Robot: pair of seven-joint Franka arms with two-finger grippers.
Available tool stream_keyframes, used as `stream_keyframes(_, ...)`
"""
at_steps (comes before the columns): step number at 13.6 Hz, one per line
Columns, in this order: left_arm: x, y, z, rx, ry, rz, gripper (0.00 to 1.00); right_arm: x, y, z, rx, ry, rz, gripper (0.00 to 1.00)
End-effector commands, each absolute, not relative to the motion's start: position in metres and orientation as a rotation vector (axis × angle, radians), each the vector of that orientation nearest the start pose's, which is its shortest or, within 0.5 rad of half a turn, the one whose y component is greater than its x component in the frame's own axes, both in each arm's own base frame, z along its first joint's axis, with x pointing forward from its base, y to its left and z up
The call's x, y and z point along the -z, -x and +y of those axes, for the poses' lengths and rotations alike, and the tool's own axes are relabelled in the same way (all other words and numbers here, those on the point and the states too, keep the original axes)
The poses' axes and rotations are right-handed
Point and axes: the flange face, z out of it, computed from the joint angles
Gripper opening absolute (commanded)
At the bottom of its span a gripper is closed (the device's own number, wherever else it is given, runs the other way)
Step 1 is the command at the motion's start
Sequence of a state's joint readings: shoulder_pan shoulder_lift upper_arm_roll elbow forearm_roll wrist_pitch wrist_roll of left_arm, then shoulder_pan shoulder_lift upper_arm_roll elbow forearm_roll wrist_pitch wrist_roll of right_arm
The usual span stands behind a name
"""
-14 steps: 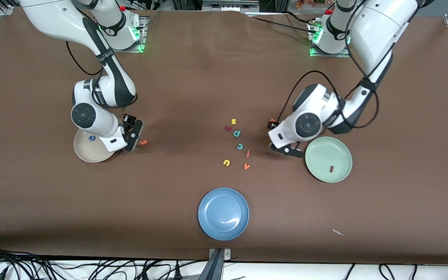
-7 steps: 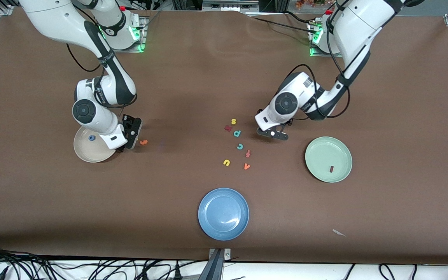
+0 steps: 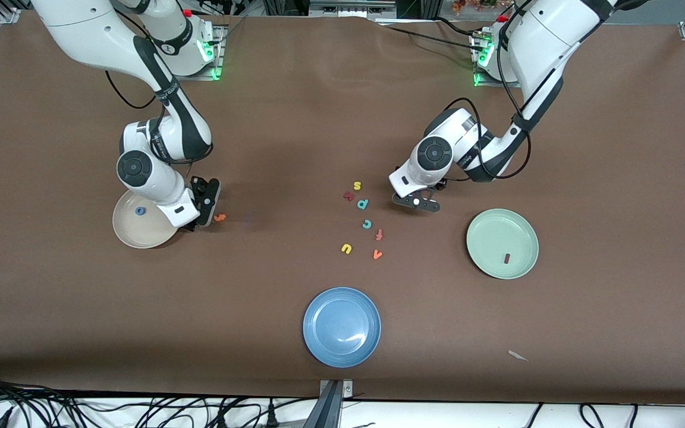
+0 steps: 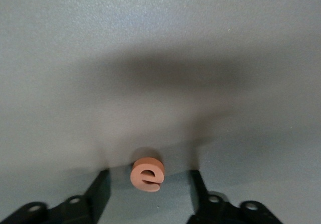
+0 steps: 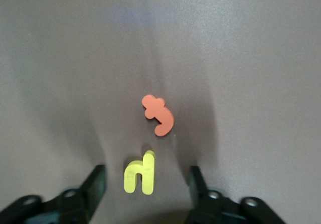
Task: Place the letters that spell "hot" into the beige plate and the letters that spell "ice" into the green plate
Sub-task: 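Grasp the yellow letter with the right gripper while the left gripper grasps the orange e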
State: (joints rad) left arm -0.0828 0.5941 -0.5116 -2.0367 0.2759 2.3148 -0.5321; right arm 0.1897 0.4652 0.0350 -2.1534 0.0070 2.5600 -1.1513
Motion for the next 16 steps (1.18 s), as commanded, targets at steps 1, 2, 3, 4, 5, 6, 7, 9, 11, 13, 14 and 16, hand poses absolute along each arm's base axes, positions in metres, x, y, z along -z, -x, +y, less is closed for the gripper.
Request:
stream_keyframes(1,-0.171,-0.471,-0.314,-0.33,3.056,0.358,0.29,-0.173,-0.543,0.126,-0.044,2.373,-2.0,0.64)
stream_keyframes(2,-0.169,-0.47,-0.315,-0.335,3.055,0.358,0.25,-0.174,-0.544,0.126,-0.029,2.372,-2.008,0.64)
stream_keyframes(3,-0.171,-0.472,-0.314,-0.329,3.058,0.352,0.19,-0.172,-0.544,0.126,-0.031,2.359,-2.022,0.61)
stream_keyframes(4,-0.174,-0.475,-0.314,-0.321,3.059,0.351,0.17,-0.172,-0.544,0.126,-0.028,2.357,-2.026,0.53)
stream_keyframes(5,-0.176,-0.477,-0.313,-0.318,3.058,0.349,0.17,-0.172,-0.544,0.126,-0.028,2.355,-2.028,0.42)
stream_keyframes(6,-0.179,-0.479,-0.313,-0.309,3.06,0.345,0.17,-0.172,-0.544,0.126,-0.028,2.355,-2.028,0.35)
stream_keyframes(7,-0.18,-0.481,-0.311,-0.307,3.061,0.34,0.17,-0.172,-0.544,0.126,-0.028,2.355,-2.028,0.3)
stream_keyframes(9,-0.188,-0.486,-0.314,-0.278,3.068,0.341,0.17,-0.175,-0.545,0.127,-0.024,2.354,-2.03,0.18)
stream_keyframes(11,-0.204,-0.493,-0.314,-0.265,3.075,0.315,0.17,-0.187,-0.549,0.138,0.0,2.345,-2.042,0.16)
stream_keyframes(13,-0.226,-0.511,-0.312,-0.295,3.042,0.289,0.16,-0.217,-0.565,0.142,-0.043,2.335,-2.025,0.16)
stream_keyframes(14,-0.241,-0.524,-0.312,-0.283,3.039,0.272,0.16,-0.232,-0.575,0.145,-0.095,2.321,-2.006,0.16)
stream_keyframes(16,-0.25,-0.546,-0.296,-0.268,3.034,0.27,0.14,-0.256,-0.59,0.141,-0.16,2.316,-1.966,0.16)
